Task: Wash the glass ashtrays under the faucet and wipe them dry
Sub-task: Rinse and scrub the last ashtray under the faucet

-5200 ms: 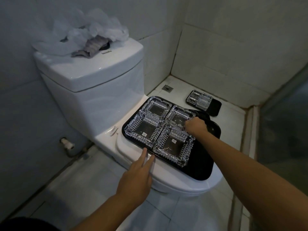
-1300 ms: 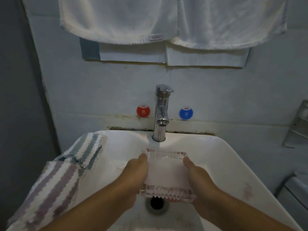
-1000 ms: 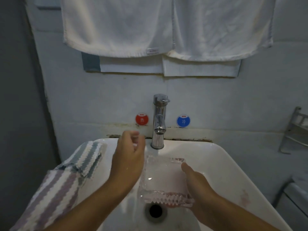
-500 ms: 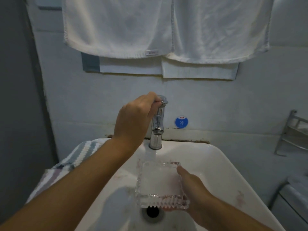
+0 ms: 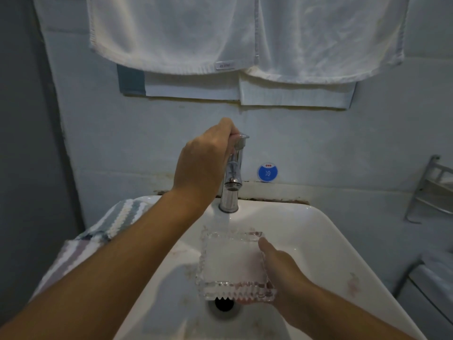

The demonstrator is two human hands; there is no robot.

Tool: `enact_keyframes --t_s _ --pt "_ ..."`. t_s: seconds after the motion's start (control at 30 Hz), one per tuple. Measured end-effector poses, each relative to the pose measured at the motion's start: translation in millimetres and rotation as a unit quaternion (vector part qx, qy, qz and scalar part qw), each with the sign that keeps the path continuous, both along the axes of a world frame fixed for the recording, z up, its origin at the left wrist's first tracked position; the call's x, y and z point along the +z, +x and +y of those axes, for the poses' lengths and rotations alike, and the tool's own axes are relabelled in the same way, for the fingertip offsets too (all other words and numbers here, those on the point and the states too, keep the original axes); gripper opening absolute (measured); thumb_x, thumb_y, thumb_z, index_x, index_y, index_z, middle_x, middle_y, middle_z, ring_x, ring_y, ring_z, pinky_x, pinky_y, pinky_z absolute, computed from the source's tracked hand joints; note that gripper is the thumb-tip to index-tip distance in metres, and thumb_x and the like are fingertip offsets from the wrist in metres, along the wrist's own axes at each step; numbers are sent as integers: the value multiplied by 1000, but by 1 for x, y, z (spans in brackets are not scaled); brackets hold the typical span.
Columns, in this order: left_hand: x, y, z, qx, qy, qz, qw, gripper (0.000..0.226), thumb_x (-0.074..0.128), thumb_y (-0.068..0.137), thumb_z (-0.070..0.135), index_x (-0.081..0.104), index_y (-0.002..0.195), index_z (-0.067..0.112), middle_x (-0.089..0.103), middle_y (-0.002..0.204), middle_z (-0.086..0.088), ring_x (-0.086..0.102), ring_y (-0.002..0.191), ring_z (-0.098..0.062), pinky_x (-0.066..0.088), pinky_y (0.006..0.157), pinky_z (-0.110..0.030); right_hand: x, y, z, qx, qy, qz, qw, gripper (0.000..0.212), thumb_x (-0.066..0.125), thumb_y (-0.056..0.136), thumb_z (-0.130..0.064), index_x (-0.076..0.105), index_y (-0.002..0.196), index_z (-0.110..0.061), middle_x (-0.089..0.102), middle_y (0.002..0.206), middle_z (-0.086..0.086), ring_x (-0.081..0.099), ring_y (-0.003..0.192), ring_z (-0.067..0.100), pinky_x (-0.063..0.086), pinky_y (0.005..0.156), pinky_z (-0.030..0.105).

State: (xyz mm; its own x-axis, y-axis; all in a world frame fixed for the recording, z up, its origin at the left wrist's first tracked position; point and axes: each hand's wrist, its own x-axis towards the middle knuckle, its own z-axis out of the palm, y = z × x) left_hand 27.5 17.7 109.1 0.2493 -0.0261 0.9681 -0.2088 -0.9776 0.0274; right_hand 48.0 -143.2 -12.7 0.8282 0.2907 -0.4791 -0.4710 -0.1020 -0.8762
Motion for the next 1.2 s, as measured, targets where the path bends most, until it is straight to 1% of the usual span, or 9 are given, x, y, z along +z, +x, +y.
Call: enact_keyframes --t_s 0.13,0.33,0.53,0.87,0.97,1.03,1.1,1.13,1.2 --pt "0 1 0 -4 -1 -2 1000 21 54 100 23 63 95 5 70 74 -7 64 59 -14 47 55 -17 -2 2 0 -7 3 -2 1000 53 39 103 -56 52 132 -14 64 116 11 68 100 37 59 86 56" --pt "2 2 0 1 -10 -3 1000 17 56 101 20 62 97 5 69 75 -7 67 61 -17 55 56 -24 3 -1 1 -9 -16 3 1000 46 37 104 -53 50 125 -15 58 99 5 68 96 35 60 84 54" --pt "5 5 0 -4 -24 0 1000 22 51 101 24 63 100 5 69 76 -6 63 59 -13 48 57 -16 2 -1 0 3 -15 7 1000 55 36 103 -56 51 134 -13 64 115 12 69 97 35 61 83 50" --pt "6 5 0 -12 -31 0 999 19 53 101 22 62 102 6 69 76 -5 62 60 -10 48 57 -13 1 0 1 -7 -15 4 1000 54 37 103 -56 50 134 -14 64 117 12 69 96 35 62 79 50" --pt "2 -1 -6 -15 -109 25 994 19 49 104 25 58 110 10 68 82 -2 64 66 -9 52 58 -14 1 -1 0 -5 -12 -3 1000 52 37 103 -56 51 131 -14 65 115 12 70 94 34 63 74 47" --pt "-9 -8 -11 -52 -323 63 943 19 42 107 27 52 114 12 66 89 -2 63 72 -12 55 62 -23 -2 2 -1 -8 -20 -19 1000 57 38 102 -59 52 130 -11 65 114 12 69 96 34 60 84 51" --pt "-27 -13 -12 -83 -547 125 824 23 40 105 25 51 116 8 63 97 -8 59 78 -18 51 66 -33 -4 4 -1 -12 -21 -28 999 60 39 101 -61 53 129 -10 65 115 12 69 98 35 58 89 54" --pt "-38 -16 -11 -65 -592 171 785 23 42 104 23 52 116 6 61 98 -9 56 79 -19 47 66 -33 -4 5 -1 -14 -19 -30 999 61 39 100 -61 53 129 -10 65 116 13 69 98 35 58 89 54" --pt "-62 -24 -12 -18 -591 269 760 25 50 101 23 49 121 7 57 108 -7 55 88 -19 43 70 -31 -2 3 -2 -17 -13 -32 999 61 38 101 -61 52 131 -10 64 117 12 69 99 35 58 90 53"
